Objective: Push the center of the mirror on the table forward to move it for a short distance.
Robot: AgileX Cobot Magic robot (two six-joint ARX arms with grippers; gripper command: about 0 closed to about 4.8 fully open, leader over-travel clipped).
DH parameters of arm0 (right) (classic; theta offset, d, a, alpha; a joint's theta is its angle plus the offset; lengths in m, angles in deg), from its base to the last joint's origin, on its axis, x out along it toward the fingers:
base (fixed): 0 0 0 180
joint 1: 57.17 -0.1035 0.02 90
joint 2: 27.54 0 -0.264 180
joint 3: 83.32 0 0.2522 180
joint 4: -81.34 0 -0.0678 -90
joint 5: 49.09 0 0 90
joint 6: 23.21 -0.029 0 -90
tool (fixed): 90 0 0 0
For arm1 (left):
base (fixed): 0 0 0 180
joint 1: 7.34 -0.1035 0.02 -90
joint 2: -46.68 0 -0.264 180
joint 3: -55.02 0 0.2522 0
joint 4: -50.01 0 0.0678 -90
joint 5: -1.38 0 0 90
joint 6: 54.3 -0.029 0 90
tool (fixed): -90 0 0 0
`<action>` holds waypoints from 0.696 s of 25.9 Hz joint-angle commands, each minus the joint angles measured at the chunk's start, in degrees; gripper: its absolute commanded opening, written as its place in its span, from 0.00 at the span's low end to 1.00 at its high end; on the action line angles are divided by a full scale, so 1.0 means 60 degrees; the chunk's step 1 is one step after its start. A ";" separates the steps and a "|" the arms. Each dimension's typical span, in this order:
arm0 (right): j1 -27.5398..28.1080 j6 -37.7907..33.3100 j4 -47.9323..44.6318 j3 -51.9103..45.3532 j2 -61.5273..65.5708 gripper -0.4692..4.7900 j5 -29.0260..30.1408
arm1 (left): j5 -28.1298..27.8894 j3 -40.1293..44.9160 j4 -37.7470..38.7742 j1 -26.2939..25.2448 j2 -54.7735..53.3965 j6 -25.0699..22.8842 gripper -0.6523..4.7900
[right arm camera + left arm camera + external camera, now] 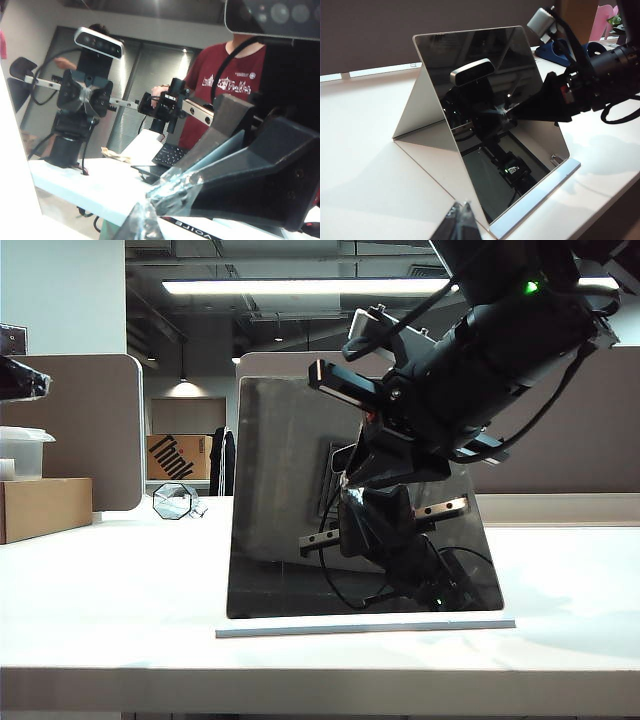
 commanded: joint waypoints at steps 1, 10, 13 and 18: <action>0.0055 0.0025 -0.0302 0.0058 0.0044 0.08 -0.0113 | 0.0004 0.0004 -0.0117 0.0011 -0.0007 -0.0029 0.11; 0.0219 0.0382 -0.0047 0.1359 0.1217 0.08 -0.0087 | 0.0004 0.0004 -0.0113 0.0011 -0.0007 -0.0029 0.11; 0.0390 0.0488 0.0084 0.1923 0.1716 0.08 -0.0076 | 0.0004 0.0004 -0.0113 0.0011 -0.0007 -0.0029 0.11; 0.0831 0.0550 0.0240 0.2772 0.2554 0.08 -0.0015 | 0.0004 0.0004 -0.0113 0.0011 -0.0007 -0.0029 0.11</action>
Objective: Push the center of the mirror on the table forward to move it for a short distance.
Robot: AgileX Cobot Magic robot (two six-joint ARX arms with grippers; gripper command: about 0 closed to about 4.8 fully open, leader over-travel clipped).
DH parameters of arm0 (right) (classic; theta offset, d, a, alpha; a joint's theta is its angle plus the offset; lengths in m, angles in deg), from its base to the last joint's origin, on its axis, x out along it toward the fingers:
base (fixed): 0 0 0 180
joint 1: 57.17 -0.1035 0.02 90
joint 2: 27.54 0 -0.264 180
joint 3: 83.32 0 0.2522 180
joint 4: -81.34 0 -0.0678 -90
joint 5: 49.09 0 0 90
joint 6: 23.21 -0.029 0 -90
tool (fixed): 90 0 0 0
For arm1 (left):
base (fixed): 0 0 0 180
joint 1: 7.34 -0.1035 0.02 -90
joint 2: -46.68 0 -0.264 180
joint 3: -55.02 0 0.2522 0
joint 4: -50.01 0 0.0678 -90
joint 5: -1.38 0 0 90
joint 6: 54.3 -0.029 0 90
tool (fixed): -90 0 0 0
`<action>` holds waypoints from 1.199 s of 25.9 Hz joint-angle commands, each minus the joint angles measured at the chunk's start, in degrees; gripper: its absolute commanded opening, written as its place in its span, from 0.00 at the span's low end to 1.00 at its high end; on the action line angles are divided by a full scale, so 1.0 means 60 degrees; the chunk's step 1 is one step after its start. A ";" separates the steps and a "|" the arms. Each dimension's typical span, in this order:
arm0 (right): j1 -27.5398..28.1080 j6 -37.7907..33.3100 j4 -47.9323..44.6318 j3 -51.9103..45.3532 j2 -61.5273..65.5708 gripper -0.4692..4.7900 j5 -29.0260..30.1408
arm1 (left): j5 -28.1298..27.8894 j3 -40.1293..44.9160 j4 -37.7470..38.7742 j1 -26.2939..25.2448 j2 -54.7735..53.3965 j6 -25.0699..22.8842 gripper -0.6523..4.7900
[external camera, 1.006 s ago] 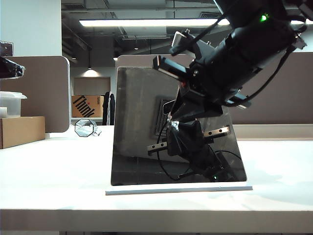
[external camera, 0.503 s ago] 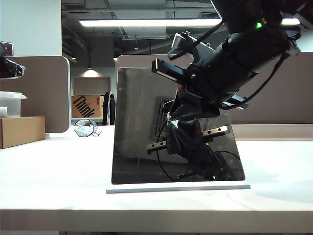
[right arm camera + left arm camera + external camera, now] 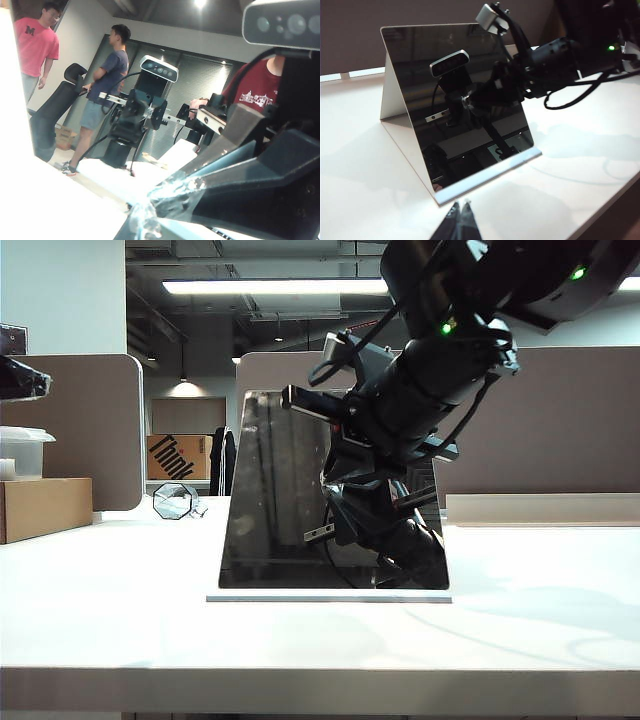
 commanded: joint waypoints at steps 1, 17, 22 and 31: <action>0.0306 0.0211 0.0098 0.0488 0.0499 0.08 -0.0033 | 0.0004 0.0004 -0.0113 0.0011 -0.0007 -0.0029 0.11; 0.1774 0.0484 0.0750 0.3821 0.3162 0.08 0.0594 | 0.0004 0.0004 -0.0109 0.0007 -0.0007 -0.0029 0.11; 0.2004 0.0765 0.1235 0.5340 0.4036 0.08 0.0645 | 0.0004 0.0004 -0.0102 0.0007 -0.0007 -0.0033 0.11; 0.2739 0.0776 0.2674 0.8859 0.6196 0.08 0.0703 | 0.0004 0.0004 -0.0047 0.0007 -0.0007 -0.0029 0.11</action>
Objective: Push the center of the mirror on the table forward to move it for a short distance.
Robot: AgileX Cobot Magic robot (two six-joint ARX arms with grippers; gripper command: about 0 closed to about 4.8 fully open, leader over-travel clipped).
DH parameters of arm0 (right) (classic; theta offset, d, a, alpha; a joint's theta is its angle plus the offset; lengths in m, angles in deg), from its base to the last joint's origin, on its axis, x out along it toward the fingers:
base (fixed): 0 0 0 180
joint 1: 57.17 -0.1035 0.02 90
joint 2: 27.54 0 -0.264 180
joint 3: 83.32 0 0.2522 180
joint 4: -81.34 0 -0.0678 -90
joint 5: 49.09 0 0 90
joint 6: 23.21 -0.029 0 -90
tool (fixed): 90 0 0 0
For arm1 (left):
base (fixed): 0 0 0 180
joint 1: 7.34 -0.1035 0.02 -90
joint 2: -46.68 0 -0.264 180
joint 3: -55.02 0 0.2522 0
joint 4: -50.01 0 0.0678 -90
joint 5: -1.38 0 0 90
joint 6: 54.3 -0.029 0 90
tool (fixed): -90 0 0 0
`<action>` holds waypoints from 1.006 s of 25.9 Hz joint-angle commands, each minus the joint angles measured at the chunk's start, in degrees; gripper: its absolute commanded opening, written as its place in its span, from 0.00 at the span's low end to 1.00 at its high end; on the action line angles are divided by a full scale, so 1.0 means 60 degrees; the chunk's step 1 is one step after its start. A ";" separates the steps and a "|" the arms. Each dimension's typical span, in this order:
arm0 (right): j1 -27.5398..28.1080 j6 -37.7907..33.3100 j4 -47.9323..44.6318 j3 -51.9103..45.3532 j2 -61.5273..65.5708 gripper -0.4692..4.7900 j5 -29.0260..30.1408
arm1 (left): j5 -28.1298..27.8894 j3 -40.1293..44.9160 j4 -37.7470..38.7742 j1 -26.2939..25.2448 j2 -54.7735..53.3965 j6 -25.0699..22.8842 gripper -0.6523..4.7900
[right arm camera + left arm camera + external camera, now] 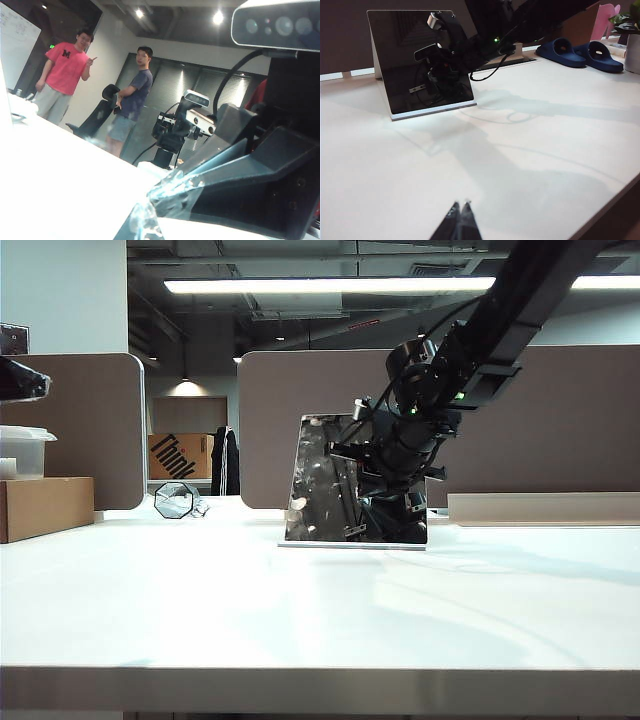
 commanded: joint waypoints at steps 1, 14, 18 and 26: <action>0.0208 0.0036 0.0419 0.0994 0.0590 0.08 -0.0091 | 0.0004 0.0004 -0.0051 0.0007 -0.0007 -0.0029 0.11; 0.0641 0.0244 0.0608 0.2747 0.1464 0.08 -0.0091 | 0.0004 0.0004 -0.0051 0.0007 -0.0007 -0.0029 0.11; 0.0645 0.0240 0.0550 0.2747 0.1468 0.08 -0.0189 | 0.0004 0.0004 -0.0051 0.0007 -0.0007 -0.0029 0.11; 0.0732 0.0240 0.0601 0.2816 0.1421 0.08 -0.0208 | 0.0004 0.0004 -0.0051 0.0007 -0.0007 -0.0029 0.11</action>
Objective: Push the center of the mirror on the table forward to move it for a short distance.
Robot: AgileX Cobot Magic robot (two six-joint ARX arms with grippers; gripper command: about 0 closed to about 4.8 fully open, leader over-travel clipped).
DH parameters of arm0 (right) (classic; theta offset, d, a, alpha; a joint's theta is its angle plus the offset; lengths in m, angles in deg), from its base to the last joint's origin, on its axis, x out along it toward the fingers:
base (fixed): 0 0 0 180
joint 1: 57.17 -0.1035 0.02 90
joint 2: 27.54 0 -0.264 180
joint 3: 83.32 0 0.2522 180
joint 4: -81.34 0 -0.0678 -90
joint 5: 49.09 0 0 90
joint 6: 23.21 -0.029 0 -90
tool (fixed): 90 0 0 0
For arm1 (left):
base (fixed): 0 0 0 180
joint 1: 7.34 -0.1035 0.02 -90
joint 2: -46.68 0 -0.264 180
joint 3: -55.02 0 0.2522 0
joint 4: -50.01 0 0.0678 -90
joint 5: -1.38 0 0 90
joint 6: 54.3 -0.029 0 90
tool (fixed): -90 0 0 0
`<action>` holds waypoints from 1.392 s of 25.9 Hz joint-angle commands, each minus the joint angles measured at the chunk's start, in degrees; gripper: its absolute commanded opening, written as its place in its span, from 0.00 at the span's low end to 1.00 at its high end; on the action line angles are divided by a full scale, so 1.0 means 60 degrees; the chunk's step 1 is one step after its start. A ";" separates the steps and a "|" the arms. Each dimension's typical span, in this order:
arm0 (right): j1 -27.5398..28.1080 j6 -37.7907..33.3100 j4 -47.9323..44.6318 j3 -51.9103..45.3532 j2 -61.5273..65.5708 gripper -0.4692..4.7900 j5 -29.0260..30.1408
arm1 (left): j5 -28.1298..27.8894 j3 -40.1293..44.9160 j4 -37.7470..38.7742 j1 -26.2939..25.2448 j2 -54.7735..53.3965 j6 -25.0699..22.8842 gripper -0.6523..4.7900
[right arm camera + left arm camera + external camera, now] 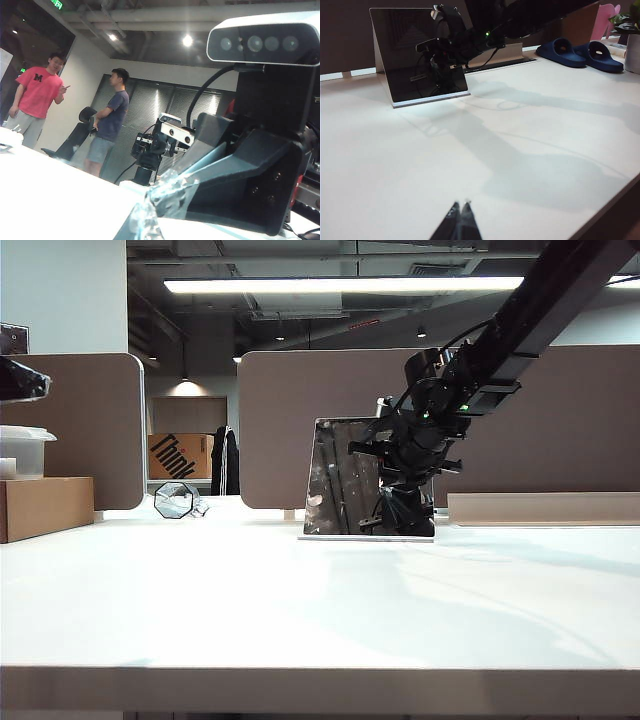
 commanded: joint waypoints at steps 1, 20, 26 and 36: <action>-0.0004 0.0022 0.0208 0.0051 -0.0164 0.08 0.0226 | 0.0004 0.0004 -0.0058 0.0007 -0.0007 -0.0029 0.11; -0.1220 0.1537 0.5118 0.0022 -0.4007 0.08 0.0834 | 0.0004 0.0004 -0.0058 0.0007 -0.0007 -0.0029 0.11; -0.1494 0.1566 0.6481 0.0022 -0.5723 0.08 0.0809 | 0.0004 0.0004 -0.0058 0.0007 -0.0007 -0.0029 0.11; -0.1490 0.1996 0.8772 0.0004 -0.9453 0.08 -0.0047 | 0.0004 0.0004 -0.0058 -0.0022 -0.0007 -0.0029 0.11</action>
